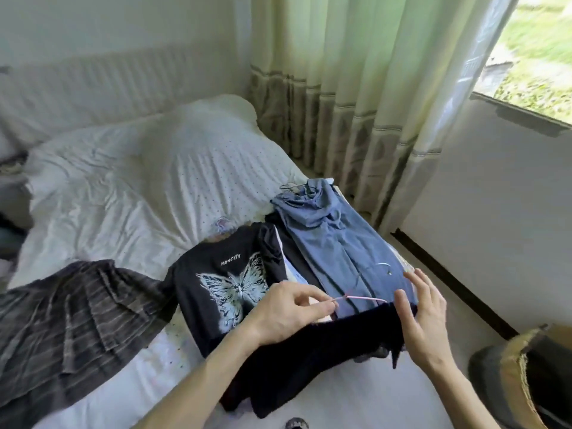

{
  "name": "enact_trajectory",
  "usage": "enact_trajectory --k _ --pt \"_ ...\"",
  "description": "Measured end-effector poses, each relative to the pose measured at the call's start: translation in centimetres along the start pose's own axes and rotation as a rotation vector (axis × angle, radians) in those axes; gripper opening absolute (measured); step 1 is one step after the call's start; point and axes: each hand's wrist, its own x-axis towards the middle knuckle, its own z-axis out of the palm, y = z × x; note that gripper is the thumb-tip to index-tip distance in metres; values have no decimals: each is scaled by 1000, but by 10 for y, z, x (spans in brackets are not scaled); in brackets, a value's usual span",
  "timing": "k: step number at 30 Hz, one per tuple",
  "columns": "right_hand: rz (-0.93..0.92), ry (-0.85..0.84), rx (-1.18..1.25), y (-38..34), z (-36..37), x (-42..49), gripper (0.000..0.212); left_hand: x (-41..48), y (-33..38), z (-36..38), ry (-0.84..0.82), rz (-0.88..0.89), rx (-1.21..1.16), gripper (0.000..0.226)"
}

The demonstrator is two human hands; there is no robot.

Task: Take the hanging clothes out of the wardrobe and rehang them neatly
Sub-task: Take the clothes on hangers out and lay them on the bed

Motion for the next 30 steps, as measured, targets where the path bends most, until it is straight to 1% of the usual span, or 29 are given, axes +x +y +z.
enact_trajectory --k 2,5,6,8,11,14,17,18,20,23,25,26,28,29,30 --pt "163 -78 156 1 12 9 92 -10 0 -20 63 -19 -61 16" --pt "519 -356 579 1 28 19 88 -21 1 -48 162 -30 -119 9" --pt "563 -427 647 -1 34 20 89 -23 1 -57 199 -28 -129 9" --pt "568 -519 666 -2 50 21 83 -26 2 -73 295 -34 -155 10" --pt "556 -588 647 -11 75 22 78 -27 4 -99 436 -40 -208 12" --pt "516 -683 636 -32 94 29 53 -21 5 -129 541 -47 -192 16" --pt "451 -750 652 -48 115 41 32 -7 -3 -165 645 -47 -146 18" --pt "431 -757 637 -53 124 47 27 -1 -9 -177 675 -49 -131 20" --pt "417 -739 587 -58 145 61 23 16 -26 -201 721 -60 -98 23" --pt "427 -663 494 -62 182 90 20 51 -63 -234 773 -106 -44 23" --pt "445 -653 429 -60 213 111 24 79 -98 -254 794 -156 -12 25" --pt "451 -655 386 -55 231 122 35 94 -118 -264 792 -179 -2 27" --pt "488 -656 286 -30 276 146 71 124 -159 -286 780 -233 -3 30" --pt "511 -666 239 -18 298 157 84 139 -178 -297 781 -269 -11 31" --pt "522 -681 200 -9 318 167 90 154 -198 -307 781 -300 -26 30"
